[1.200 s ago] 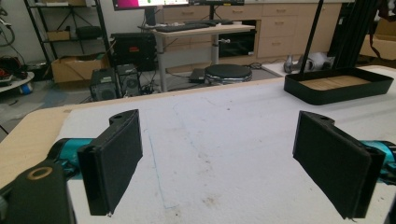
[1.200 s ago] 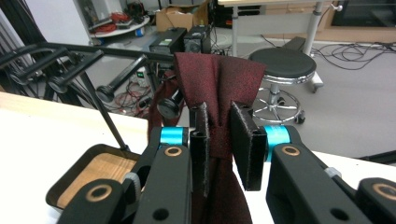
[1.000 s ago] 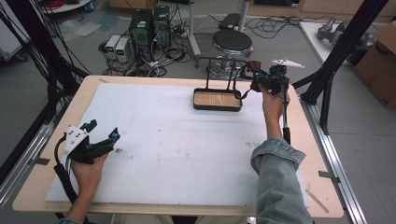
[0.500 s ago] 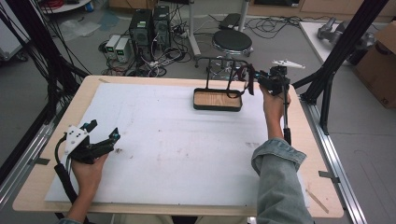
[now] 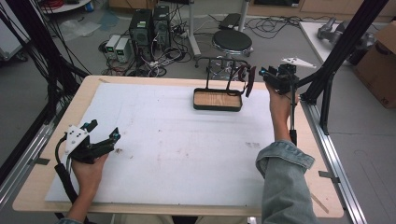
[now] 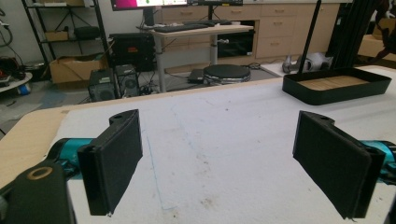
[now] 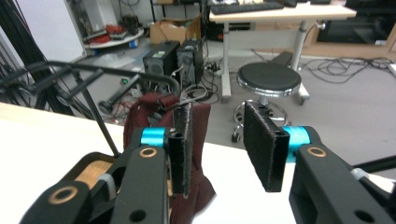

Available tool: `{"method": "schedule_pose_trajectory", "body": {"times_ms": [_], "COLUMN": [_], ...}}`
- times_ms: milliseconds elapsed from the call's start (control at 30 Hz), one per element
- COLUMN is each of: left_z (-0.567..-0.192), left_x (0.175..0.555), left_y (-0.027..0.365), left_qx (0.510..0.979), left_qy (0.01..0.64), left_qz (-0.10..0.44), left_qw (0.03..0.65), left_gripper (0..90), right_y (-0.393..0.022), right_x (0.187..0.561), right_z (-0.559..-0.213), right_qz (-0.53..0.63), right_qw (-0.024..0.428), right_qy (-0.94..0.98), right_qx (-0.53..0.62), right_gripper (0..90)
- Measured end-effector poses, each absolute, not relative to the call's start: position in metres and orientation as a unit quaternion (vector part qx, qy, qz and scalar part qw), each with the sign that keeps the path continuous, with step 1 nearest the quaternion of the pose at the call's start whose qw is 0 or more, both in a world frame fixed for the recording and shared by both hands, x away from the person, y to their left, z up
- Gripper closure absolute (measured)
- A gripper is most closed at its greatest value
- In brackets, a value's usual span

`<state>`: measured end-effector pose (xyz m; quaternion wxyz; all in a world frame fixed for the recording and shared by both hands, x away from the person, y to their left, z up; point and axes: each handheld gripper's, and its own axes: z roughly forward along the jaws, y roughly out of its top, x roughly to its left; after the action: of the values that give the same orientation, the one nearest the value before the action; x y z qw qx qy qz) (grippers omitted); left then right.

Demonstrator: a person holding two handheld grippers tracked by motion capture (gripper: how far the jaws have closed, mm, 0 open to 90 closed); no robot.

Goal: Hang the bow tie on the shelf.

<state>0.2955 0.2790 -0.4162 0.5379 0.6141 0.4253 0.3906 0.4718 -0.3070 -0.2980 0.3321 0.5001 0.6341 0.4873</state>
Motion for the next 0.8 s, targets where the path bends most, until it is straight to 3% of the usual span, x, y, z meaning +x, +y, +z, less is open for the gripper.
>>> {"method": "schedule_pose_trajectory", "body": {"times_ms": [400, 800], "left_z": [-0.416, -0.416], "left_x": [0.296, 0.297], "left_y": [0.278, 0.276], "left_qx": [0.614, 0.616], "left_qy": [0.426, 0.426], "left_qz": [0.390, 0.388], "left_qw": [0.537, 0.537], "left_gripper": [16.0, 16.0], "right_y": [-0.323, -0.324], "right_x": [0.437, 0.394], "right_z": [-0.273, -0.243], "right_qz": [0.527, 0.555], "right_qw": [0.335, 0.342], "right_qy": [0.622, 0.618], "right_qx": [0.472, 0.439], "right_gripper": [43.6, 33.5]}}
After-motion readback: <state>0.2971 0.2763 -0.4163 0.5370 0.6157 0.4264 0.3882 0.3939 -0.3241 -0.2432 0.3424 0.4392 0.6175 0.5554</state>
